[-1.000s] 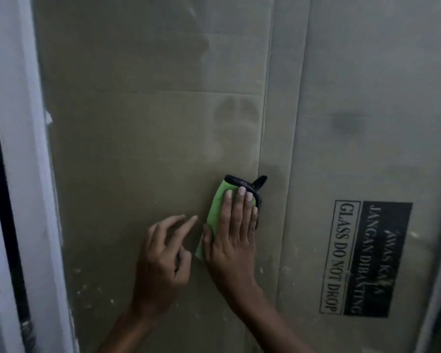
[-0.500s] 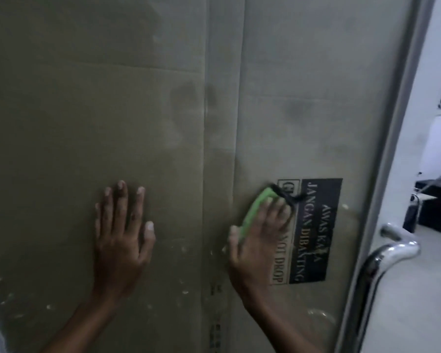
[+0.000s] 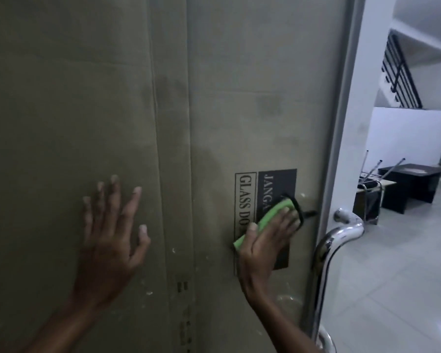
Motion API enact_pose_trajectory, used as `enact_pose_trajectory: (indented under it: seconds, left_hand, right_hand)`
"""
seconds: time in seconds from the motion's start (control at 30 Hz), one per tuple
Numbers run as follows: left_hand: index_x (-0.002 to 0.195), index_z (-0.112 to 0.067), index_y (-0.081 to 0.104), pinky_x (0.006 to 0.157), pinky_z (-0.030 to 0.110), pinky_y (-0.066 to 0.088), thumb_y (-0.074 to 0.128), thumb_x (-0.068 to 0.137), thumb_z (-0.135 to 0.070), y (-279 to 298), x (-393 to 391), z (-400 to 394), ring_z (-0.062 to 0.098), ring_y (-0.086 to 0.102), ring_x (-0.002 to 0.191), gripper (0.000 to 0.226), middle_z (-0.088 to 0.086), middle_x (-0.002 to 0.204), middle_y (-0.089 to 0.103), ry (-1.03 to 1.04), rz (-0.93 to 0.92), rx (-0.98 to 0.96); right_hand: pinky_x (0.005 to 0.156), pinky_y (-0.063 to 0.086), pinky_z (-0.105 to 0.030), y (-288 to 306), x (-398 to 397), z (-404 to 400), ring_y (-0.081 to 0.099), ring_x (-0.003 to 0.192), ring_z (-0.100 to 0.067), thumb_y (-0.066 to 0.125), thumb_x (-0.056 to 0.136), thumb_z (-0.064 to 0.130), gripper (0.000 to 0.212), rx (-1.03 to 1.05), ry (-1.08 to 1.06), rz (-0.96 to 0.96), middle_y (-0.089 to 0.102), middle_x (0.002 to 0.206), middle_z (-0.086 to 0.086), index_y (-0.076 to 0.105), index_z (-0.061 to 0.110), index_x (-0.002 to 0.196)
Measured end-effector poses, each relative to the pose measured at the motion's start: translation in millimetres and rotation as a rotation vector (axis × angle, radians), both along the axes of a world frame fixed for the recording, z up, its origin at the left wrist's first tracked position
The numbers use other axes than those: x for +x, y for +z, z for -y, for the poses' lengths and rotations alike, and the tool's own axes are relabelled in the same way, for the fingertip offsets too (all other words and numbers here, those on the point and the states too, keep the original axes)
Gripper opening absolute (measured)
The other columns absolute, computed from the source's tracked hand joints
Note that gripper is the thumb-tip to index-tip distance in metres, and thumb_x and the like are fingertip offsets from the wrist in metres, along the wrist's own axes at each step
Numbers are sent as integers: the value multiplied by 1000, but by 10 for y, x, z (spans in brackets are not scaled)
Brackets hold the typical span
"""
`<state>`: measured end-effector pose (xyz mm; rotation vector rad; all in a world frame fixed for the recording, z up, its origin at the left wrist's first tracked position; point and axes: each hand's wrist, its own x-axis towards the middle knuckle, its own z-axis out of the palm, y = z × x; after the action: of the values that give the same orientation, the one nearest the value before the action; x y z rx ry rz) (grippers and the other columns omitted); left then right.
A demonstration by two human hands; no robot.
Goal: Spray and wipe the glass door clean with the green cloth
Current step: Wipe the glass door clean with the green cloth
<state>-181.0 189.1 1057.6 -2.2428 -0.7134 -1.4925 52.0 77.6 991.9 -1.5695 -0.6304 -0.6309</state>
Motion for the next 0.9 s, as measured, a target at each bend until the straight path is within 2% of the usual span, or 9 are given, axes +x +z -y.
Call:
enact_pose_trajectory:
  seconds: [0.13,0.27,0.33,0.4,0.53,0.63,0.73,0.83,0.9]
  left_hand:
    - [152,-8,35,122,58,12,40,92,-33,115,318,64,36,11,153,65,16,164,17,-12,12,-8]
    - [150,-10,39,122,56,16,40,94,-31,91,362,55,31,17,152,60,13,163,25,-17,77,-8]
    - [150,-11,40,122,55,17,39,94,-29,86,351,47,30,19,152,59,11,163,26,-7,81,9]
    - [150,-12,40,123,53,16,39,95,-29,90,364,58,30,19,152,58,11,162,27,1,95,10]
    - [148,-11,43,122,53,18,38,96,-25,92,390,100,28,21,152,55,11,161,31,-13,141,-13]
    - [148,-10,44,122,53,19,36,97,-24,102,370,114,28,22,152,53,10,161,31,-15,138,-21]
    - [148,-12,43,122,51,20,35,97,-24,122,341,135,26,22,152,54,8,161,30,-16,122,-38]
    - [149,-12,43,121,52,22,36,96,-24,121,340,138,27,22,152,55,8,162,29,13,107,-30]
    - [149,-12,42,121,54,22,38,95,-24,109,366,135,28,22,152,56,8,162,28,24,113,-34]
  right_hand:
    - [127,-3,-51,467,233,85,-9,158,-30,35,102,29,71,-153,-35,404,-4,171,-12,3,8,162]
    - [127,-4,-51,871,445,152,-11,158,-24,33,101,30,71,77,-76,80,-6,171,-6,1,14,163]
    - [126,-9,-51,1029,250,46,-13,157,-27,35,102,28,71,65,-63,87,-8,171,-5,2,14,163]
    - [125,-8,-55,1025,-32,-78,-13,157,-30,38,102,27,70,-100,-10,364,-7,171,-6,6,14,163]
    - [123,14,-63,543,-300,-185,1,158,-29,52,97,30,72,-503,165,1064,12,171,-3,22,19,162]
    - [124,20,-57,239,-32,-55,10,158,-22,56,93,24,74,-601,146,1262,17,170,3,26,25,161]
    - [122,21,-61,141,366,162,14,157,-29,63,88,15,79,-415,47,988,19,169,-1,30,25,160]
    - [125,13,-59,52,614,307,6,157,-36,46,96,16,69,-95,-73,384,14,170,-13,22,14,161]
    - [127,5,-55,-83,563,292,0,157,-40,35,101,21,67,-24,-68,208,7,170,-16,10,12,162]
